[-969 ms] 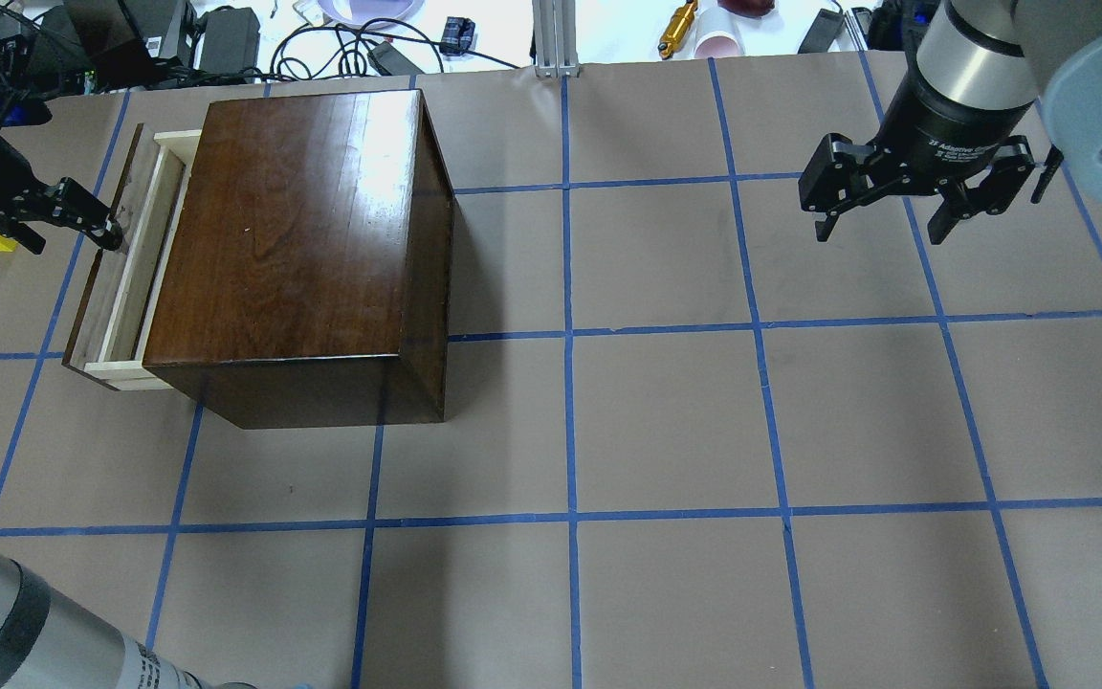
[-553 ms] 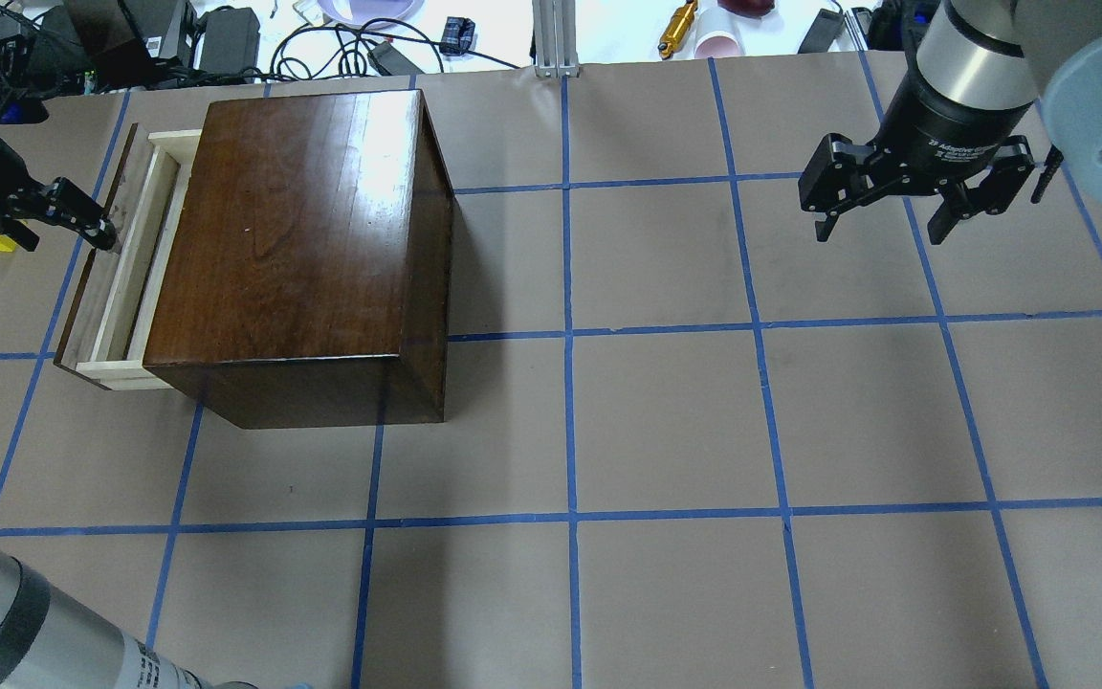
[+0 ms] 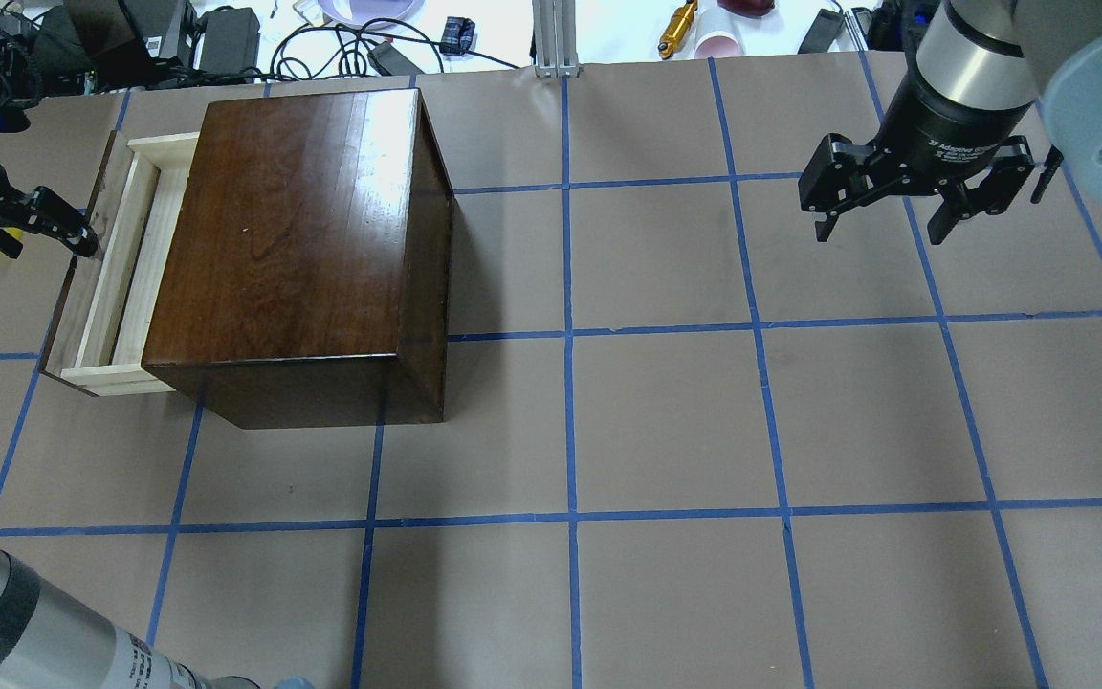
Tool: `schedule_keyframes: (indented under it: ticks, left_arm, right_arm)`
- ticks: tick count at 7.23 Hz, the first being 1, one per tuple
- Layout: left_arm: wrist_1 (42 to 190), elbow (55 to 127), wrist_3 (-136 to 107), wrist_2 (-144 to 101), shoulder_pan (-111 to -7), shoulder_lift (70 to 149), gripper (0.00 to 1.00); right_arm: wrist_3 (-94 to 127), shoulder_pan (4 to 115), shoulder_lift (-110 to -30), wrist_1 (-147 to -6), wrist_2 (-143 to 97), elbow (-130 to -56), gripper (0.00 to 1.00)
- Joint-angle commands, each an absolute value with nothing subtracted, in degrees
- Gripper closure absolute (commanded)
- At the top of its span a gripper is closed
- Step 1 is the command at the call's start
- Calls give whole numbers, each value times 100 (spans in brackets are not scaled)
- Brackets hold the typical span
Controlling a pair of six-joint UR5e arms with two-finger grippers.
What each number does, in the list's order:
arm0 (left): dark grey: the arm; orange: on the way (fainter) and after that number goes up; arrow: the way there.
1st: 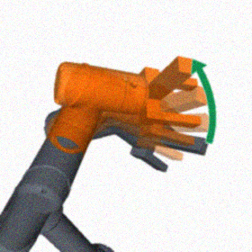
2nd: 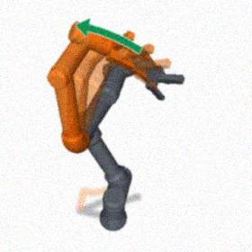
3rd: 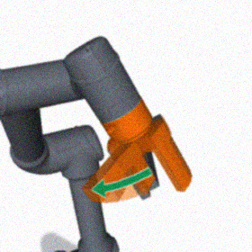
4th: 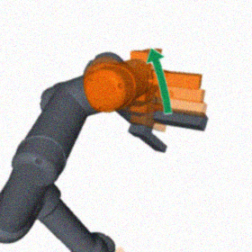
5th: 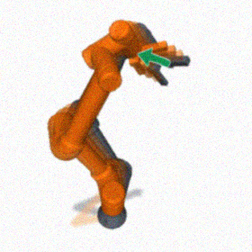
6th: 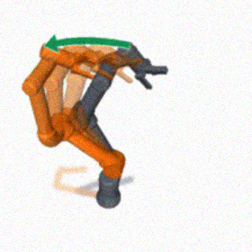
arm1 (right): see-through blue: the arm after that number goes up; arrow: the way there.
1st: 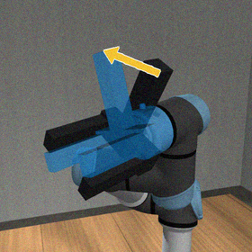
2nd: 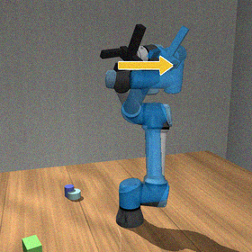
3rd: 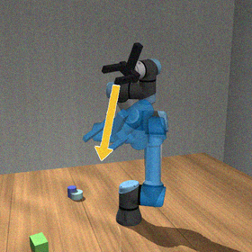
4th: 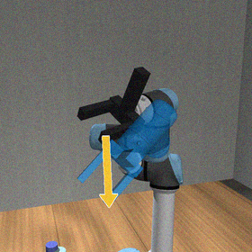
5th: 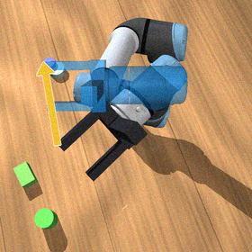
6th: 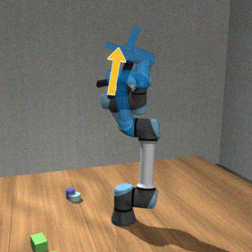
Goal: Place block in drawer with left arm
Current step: 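Pull the drawer open away from the cabinet with the left gripper, then release the handle and move the left gripper over the yellow cube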
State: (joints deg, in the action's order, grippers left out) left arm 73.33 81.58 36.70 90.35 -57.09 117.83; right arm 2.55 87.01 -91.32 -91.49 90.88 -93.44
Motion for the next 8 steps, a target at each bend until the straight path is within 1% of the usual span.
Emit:
schedule_keyframes:
  ticks: [1, 4, 8]
  left_arm:
    - [7339, 8165, 3674, 9035, -5687, 11786, 0]
    - [7348, 8156, 3612, 9000, -5687, 11672, 0]
    - [7594, 7866, 3673, 9018, -5669, 11628, 0]
  right_arm:
    - [255, 8701, -9132, -9149, 9088, -9343, 0]
    - [255, 8701, -9132, -9149, 9088, -9343, 0]
    - [255, 8701, -9132, -9149, 9088, -9343, 0]
